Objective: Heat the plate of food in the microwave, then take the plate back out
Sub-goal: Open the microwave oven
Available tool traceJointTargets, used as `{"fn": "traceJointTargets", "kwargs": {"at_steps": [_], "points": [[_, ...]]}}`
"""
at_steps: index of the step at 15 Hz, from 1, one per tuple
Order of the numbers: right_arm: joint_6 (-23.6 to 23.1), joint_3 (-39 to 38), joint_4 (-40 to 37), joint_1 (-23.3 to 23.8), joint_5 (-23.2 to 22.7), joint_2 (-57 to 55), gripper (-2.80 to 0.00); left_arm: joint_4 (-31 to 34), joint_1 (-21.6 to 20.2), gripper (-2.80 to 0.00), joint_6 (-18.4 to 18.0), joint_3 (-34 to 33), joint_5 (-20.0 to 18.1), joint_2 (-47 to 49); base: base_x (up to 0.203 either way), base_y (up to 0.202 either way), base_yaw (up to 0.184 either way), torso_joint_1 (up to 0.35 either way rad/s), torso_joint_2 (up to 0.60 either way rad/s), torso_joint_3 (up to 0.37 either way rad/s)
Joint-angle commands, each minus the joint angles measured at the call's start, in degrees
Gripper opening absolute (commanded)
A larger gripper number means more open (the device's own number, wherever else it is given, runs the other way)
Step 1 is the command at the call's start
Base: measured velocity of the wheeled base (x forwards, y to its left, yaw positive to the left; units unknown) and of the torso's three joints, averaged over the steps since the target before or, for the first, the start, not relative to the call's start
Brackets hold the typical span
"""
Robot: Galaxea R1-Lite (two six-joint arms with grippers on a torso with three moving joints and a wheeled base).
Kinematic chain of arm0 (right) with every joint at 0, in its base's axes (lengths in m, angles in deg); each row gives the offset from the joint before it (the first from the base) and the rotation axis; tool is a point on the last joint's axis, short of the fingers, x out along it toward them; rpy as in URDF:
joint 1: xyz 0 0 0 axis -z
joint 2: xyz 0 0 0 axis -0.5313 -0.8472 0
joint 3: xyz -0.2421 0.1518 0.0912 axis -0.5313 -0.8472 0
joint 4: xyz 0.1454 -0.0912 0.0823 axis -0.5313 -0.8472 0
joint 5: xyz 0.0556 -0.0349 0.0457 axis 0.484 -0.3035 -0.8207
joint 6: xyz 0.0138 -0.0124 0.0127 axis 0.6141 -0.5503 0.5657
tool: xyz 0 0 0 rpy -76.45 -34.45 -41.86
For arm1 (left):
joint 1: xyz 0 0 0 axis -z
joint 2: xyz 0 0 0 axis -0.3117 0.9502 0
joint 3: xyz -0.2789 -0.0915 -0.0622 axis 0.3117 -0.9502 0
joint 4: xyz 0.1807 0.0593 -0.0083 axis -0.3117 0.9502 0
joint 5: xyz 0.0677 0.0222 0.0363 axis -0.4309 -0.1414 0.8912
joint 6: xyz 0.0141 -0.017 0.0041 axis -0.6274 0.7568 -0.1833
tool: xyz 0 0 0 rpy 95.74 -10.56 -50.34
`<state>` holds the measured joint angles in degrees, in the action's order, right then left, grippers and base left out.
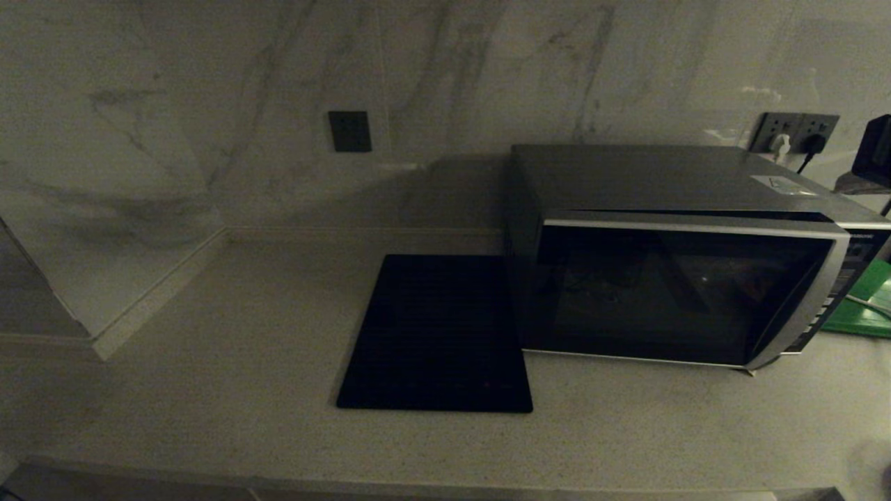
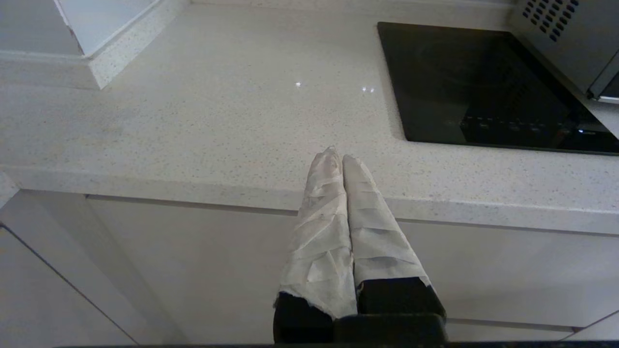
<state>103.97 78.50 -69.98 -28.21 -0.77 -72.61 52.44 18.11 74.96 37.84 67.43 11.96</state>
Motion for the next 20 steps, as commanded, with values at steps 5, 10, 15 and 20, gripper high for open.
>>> {"fn": "traceJointTargets", "kwargs": {"at_steps": [5,10,15,20], "points": [[0.63,8.69,-0.02,1.93,6.06,-9.75,-2.80,-0.02,-0.04,-2.80,0.04,0.00,0.05,0.09,0.000,0.000,0.000,0.000,0.00,0.000],[0.33,8.61,0.14,2.37,7.85,-12.36,-2.80,-0.02,-0.04,-2.80,0.04,0.00,0.05,0.07,0.000,0.000,0.000,0.000,0.00,0.000],[0.53,8.77,0.14,3.22,8.45,-15.38,-2.80,-0.02,-0.04,-2.80,0.04,0.00,0.05,0.09,0.000,0.000,0.000,0.000,0.00,0.000],[1.24,11.68,-0.08,3.50,8.46,-19.14,-2.80,-0.02,-0.04,-2.80,0.04,0.00,0.05,0.08,0.000,0.000,0.000,0.000,0.00,0.000]]}}
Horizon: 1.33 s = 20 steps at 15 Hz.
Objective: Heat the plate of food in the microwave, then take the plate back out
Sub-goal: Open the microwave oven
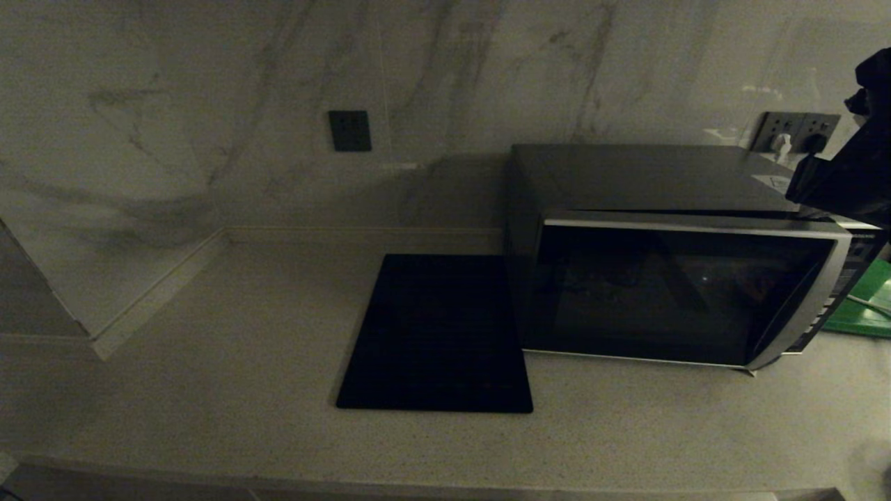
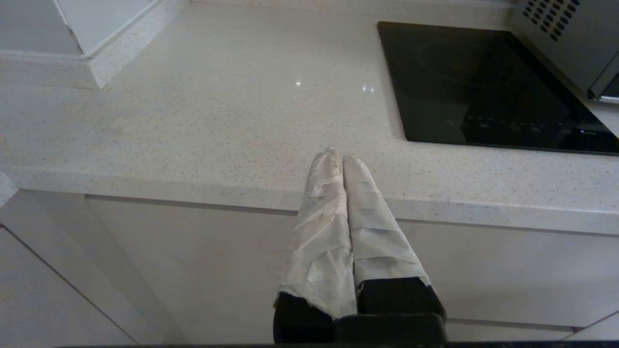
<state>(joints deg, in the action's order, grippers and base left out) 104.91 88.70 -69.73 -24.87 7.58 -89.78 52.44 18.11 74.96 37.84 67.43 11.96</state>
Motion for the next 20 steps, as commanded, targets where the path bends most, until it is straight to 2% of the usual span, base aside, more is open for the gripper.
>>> {"fn": "traceJointTargets", "kwargs": {"at_steps": [1,11,20], "points": [[0.83,3.14,-0.57,0.35,0.10,-2.74,-2.80,-0.02,-0.07,-2.80,0.04,0.00,0.05,0.05,0.000,0.000,0.000,0.000,0.00,0.000],[1.01,3.08,-0.99,1.40,0.19,-2.77,-2.80,-0.02,-0.04,-2.80,0.04,0.00,0.05,0.09,0.000,0.000,0.000,0.000,0.00,0.000],[0.92,-6.31,-1.43,1.31,0.10,3.62,-2.80,-0.02,-0.04,-2.80,0.04,0.00,0.05,0.01,0.000,0.000,0.000,0.000,0.00,0.000]]}}
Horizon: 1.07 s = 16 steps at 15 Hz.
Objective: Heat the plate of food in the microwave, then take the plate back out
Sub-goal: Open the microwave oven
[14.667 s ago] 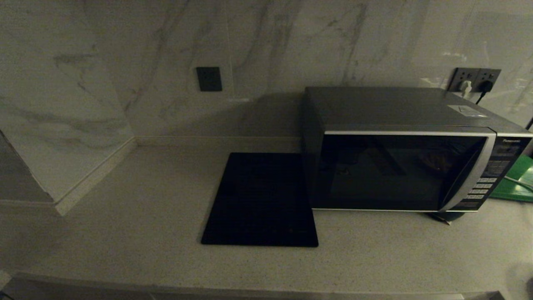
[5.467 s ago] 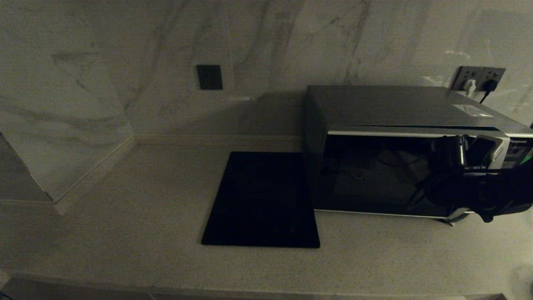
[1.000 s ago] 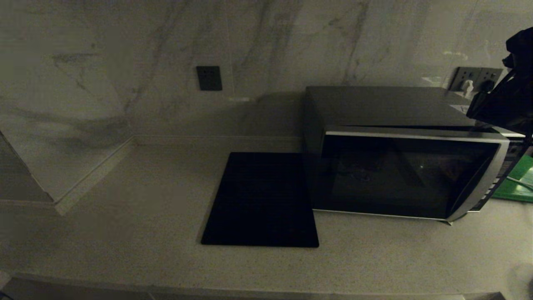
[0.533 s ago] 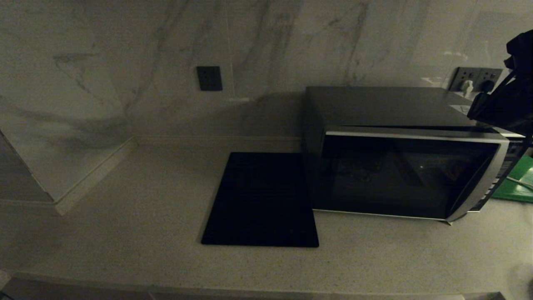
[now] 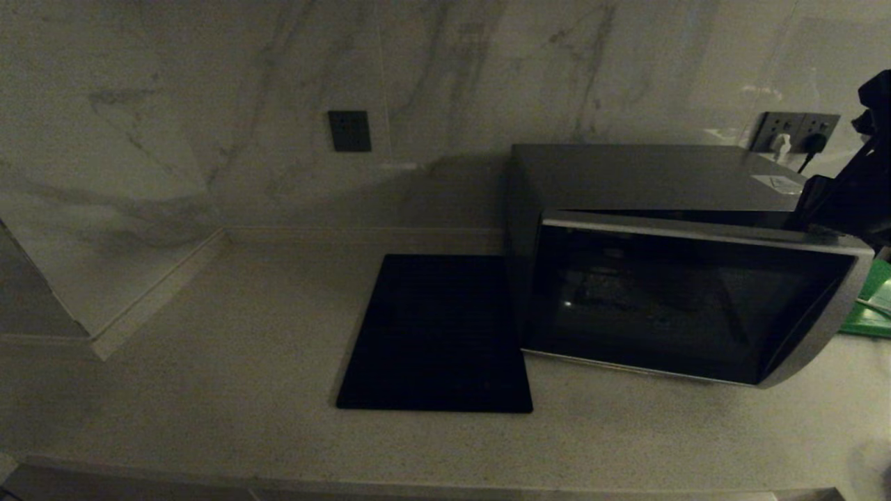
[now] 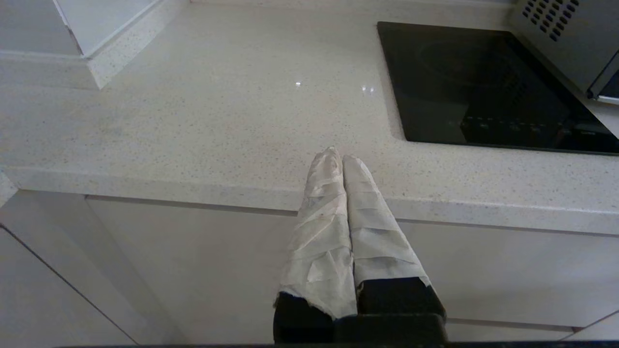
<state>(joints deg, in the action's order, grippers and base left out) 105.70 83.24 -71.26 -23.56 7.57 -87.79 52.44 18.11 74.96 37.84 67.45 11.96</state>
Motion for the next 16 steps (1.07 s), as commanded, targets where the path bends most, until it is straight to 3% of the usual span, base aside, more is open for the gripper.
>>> {"fn": "traceJointTargets", "kwargs": {"at_steps": [1,4,7,13,16], "points": [[0.13,-1.11,0.10,-0.01,0.12,2.25,-2.80,-0.02,-0.04,-2.80,0.04,0.00,0.03,0.00,0.000,0.000,0.000,0.000,0.00,0.000],[-0.35,-3.26,0.10,-0.21,-0.20,5.95,-2.80,-0.02,-0.04,-2.80,0.04,0.00,0.03,0.02,0.000,0.000,0.000,0.000,0.00,0.000],[-3.11,-10.29,0.10,-2.76,-1.01,12.47,-2.80,-0.02,-0.04,-2.80,0.04,0.00,0.03,0.00,0.000,0.000,0.000,0.000,0.00,0.000],[-5.46,-22.86,-1.08,-16.30,-3.23,24.79,-2.80,-0.02,-0.04,-2.80,0.04,0.00,0.03,0.04,0.000,0.000,0.000,0.000,0.00,0.000],[-4.67,-24.00,-4.78,-19.07,-3.22,27.46,-2.80,-0.02,-0.04,-2.80,0.04,0.00,0.03,0.08,0.000,0.000,0.000,0.000,0.00,0.000]]}}
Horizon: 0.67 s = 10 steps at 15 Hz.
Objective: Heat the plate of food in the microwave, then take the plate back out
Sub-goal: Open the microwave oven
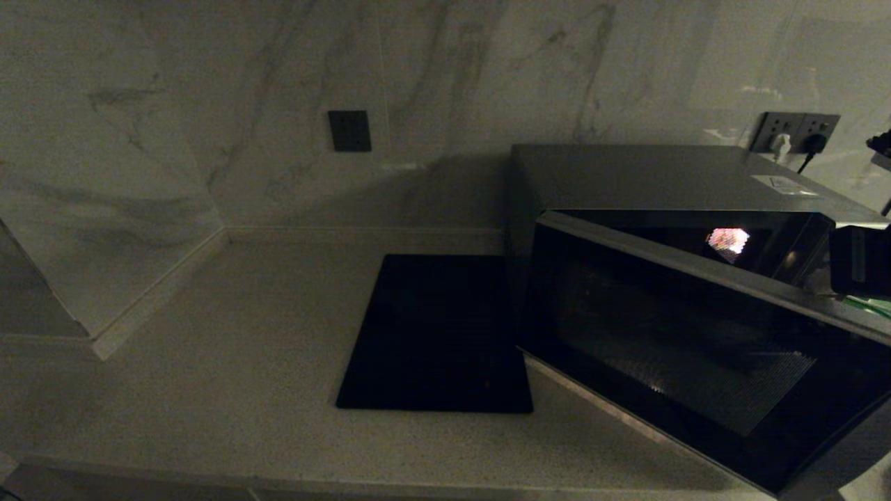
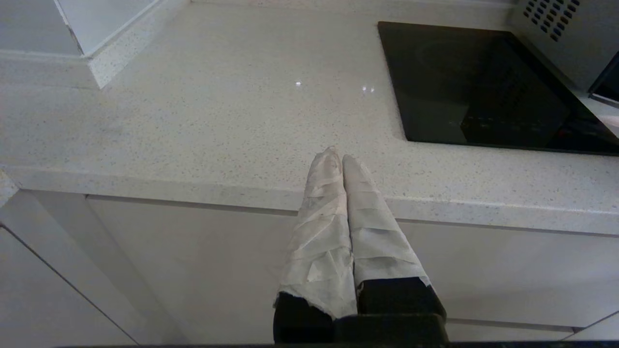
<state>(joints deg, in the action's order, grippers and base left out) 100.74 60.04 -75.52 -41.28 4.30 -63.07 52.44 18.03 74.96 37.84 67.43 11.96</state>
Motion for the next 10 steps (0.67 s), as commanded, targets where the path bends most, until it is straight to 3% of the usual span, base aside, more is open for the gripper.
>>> {"fn": "traceJointTargets", "kwargs": {"at_steps": [1,5,10], "points": [[0.48,-1.51,-0.56,-1.72,0.04,3.35,-2.80,-0.02,0.05,-2.80,0.04,0.00,0.05,0.06,0.000,0.000,0.000,0.000,0.00,0.000],[0.76,-3.17,-0.75,-2.64,-0.04,5.18,-2.80,-0.02,0.03,-2.80,0.04,0.00,0.05,0.09,0.000,0.000,0.000,0.000,0.00,0.000],[3.06,-3.82,-3.19,-7.95,-0.13,6.04,-2.80,-0.02,0.05,-2.80,0.04,0.00,0.05,0.09,0.000,0.000,0.000,0.000,0.00,0.000]]}}
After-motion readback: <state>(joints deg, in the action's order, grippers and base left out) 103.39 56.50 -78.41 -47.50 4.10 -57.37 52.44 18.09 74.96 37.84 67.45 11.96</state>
